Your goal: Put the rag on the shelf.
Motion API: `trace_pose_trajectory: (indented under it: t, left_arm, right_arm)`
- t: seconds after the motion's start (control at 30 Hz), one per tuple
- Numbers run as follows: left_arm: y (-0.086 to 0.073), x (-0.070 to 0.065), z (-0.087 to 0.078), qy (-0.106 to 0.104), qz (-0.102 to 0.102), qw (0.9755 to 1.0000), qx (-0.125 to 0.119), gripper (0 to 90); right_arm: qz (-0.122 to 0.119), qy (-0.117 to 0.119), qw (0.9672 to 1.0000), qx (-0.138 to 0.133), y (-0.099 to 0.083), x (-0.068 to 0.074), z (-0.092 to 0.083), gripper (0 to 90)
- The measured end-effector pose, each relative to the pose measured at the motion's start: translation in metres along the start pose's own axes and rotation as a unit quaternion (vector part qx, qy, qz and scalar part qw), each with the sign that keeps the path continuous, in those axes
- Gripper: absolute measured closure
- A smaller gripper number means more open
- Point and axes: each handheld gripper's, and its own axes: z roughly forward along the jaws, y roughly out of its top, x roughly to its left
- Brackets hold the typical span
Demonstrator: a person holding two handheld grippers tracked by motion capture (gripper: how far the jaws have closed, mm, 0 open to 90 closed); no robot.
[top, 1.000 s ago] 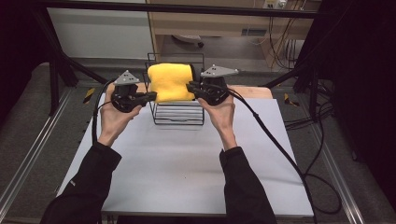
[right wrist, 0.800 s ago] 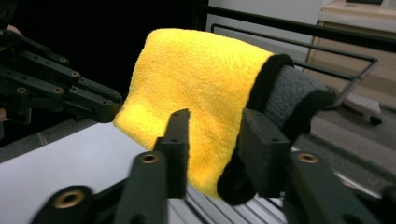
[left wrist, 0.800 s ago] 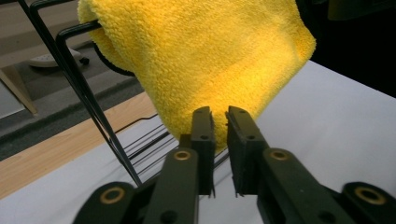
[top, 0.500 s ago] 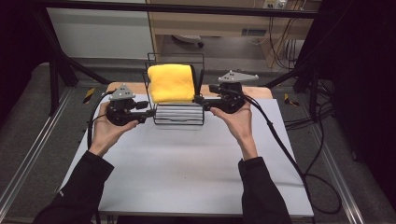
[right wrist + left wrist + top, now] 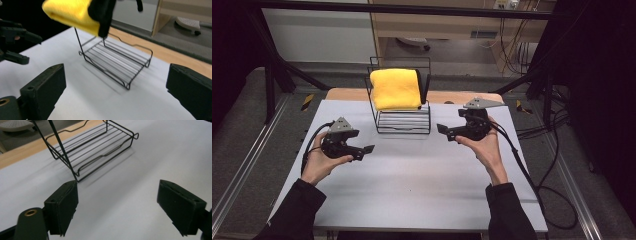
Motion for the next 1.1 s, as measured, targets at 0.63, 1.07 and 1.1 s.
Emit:
trace_pose_trajectory:
  t: [0.63,1.07,1.1]
  left_arm:
    - [-0.07,0.001,-0.018,0.019,-0.025,0.9994,-0.017,8.5]
    - [-0.104,0.003,-0.023,0.02,-0.034,0.9992,-0.004,8.5]
    - [-0.105,0.003,-0.024,0.02,-0.033,0.9993,-0.003,8.5]
  right_arm:
    - [0.042,0.01,0.9973,0.06,-0.123,-0.035,-0.025,0.5]
    - [0.049,0.021,0.9954,0.079,-0.175,-0.044,-0.059,0.5]
    - [0.05,0.021,0.9954,0.079,-0.176,-0.044,-0.06,0.5]
